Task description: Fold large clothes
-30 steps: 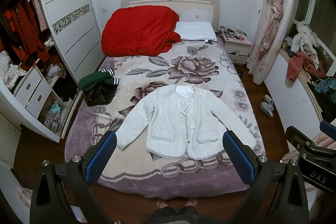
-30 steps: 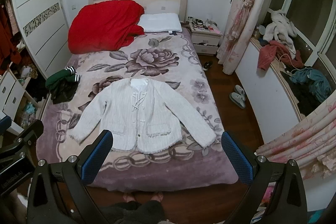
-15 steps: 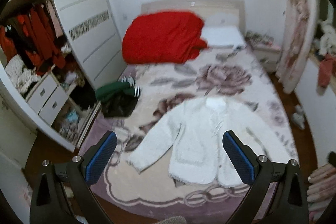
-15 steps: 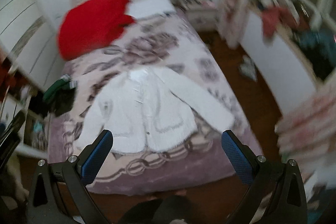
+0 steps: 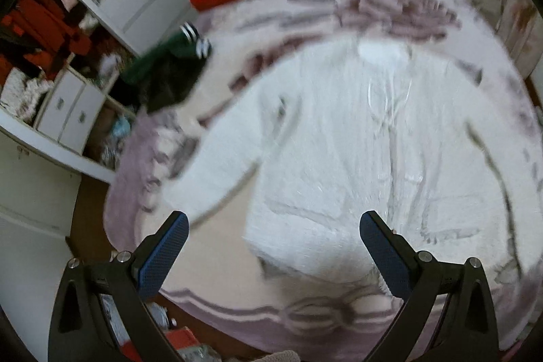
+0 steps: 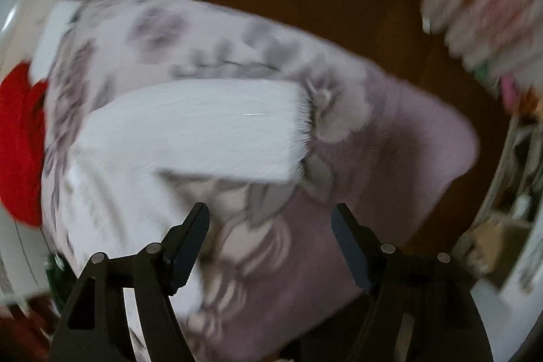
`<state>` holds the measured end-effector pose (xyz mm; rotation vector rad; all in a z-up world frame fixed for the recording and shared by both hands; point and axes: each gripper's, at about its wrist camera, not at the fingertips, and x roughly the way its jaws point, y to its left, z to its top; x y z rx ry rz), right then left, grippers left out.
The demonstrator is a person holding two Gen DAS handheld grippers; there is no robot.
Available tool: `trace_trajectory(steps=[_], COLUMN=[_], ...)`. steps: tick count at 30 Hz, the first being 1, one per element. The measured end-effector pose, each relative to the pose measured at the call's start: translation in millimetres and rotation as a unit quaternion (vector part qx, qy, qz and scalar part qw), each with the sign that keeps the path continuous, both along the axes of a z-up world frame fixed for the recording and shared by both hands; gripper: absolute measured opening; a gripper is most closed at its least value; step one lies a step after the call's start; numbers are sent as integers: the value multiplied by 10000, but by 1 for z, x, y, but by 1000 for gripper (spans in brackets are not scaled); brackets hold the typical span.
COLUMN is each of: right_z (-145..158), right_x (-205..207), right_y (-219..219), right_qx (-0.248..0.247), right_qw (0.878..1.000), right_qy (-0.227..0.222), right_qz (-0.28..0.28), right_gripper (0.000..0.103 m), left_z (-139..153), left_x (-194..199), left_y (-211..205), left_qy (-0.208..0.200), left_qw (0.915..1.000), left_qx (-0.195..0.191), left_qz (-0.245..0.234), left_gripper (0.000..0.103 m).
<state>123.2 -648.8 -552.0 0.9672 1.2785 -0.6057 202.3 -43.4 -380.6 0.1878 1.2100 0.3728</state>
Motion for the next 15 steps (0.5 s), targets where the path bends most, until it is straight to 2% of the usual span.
trace_trajectory(steps=[3,5,7,8,9,10,11,12,15], right_z=[-85,-121,-141,-147,-147,-143,-139,-132,-97], right_x=[16,28,40,49,56,62,70,76,90], right_y=[-34,-46,-51,-51,-50,-47,-47,-51,-74], right_qx=[231,309,502,564,613,653,638,616,234], right_qw=[9994,9990,9979,9974,9964,9959,9958,9949,9932], right_qy=[-84,-225,-363,-425,-589,-616,-608,-698,-965], right_qz=[-255,-251,-183,-106,-14,74,237,382,612], right_gripper=[76,76,76,70,48,41,24,17,15], left_z=[-48,-69,-84,-89,-94,-97,-101,-104,-117], left_x=[18,27,36,40,44,47,51,54,61], left_y=[-21,-40,-60,-73,-87,-97,-108,-121,-152], left_qy=[319,423,454,452,455,461,478,513,591], left_qw=[9993,9988,9985,9983,9980,9976,9970,9960,9931], left_qx=[169,245,289,293,281,260,226,183,-4], left_qz=[96,33,-100,-205,-328,-438,-570,-702,-1012], left_gripper=[103,103,103,103,103,103,103,103,103])
